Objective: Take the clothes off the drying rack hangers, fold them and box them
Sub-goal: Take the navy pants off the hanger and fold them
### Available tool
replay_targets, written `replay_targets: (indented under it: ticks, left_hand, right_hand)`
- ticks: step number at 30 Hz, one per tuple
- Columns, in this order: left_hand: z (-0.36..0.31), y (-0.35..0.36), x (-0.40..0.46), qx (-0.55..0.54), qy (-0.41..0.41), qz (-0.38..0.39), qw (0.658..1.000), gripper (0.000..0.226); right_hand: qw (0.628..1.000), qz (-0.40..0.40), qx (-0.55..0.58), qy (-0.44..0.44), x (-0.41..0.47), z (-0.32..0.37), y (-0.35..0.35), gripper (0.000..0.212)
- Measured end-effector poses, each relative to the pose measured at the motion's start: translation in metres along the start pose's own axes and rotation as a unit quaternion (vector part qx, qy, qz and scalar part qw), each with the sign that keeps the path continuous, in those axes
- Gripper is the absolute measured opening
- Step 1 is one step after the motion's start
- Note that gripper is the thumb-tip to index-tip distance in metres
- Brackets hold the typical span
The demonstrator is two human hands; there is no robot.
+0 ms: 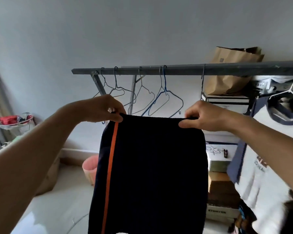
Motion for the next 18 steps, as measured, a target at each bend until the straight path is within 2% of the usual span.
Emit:
replay_targets:
  ticks: [3, 6, 8, 12, 14, 16, 18]
  left_hand:
    - [-0.002, -0.001, -0.004, -0.012, 0.007, -0.022, 1.000, 0.009]
    - [-0.004, -0.001, -0.005, -0.026, 0.014, -0.012, 0.999, 0.004]
    - [-0.003, -0.002, -0.004, -0.038, 0.013, -0.028, 0.999, 0.010]
    - [-0.005, -0.003, 0.001, -0.069, 0.002, -0.079, 0.994, 0.024]
    - [-0.012, -0.005, 0.004, -0.083, 0.020, -0.121, 0.989, 0.029]
    - [-0.021, -0.006, 0.008, -0.095, 0.032, -0.156, 0.983, 0.024]
    - [-0.028, -0.002, 0.011, -0.107, 0.017, -0.181, 0.977, 0.010]
  right_hand:
    - [1.000, -0.009, 0.016, -0.004, -0.001, 0.003, -0.012, 0.034]
    - [1.000, -0.012, 0.008, -0.011, -0.006, 0.006, -0.020, 0.033]
    - [0.999, -0.021, -0.024, -0.018, -0.009, 0.006, -0.025, 0.029]
    - [0.992, -0.071, -0.095, -0.043, -0.010, 0.004, -0.031, 0.036]
    - [0.988, -0.117, -0.089, -0.041, -0.010, 0.006, -0.036, 0.021]
    - [0.985, -0.139, -0.096, -0.027, -0.009, 0.007, -0.037, 0.022]
    - [0.981, -0.118, -0.155, -0.009, -0.006, 0.008, -0.035, 0.026]
Point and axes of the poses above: each hand's wrist, its own x-axis towards the middle knuckle, its own y-axis out of the palm, z = x × y, the point moved 4 cm from there along x, towards the middle knuckle, and after that the axes turned 12 degrees about -z, right-handed, at the moved point
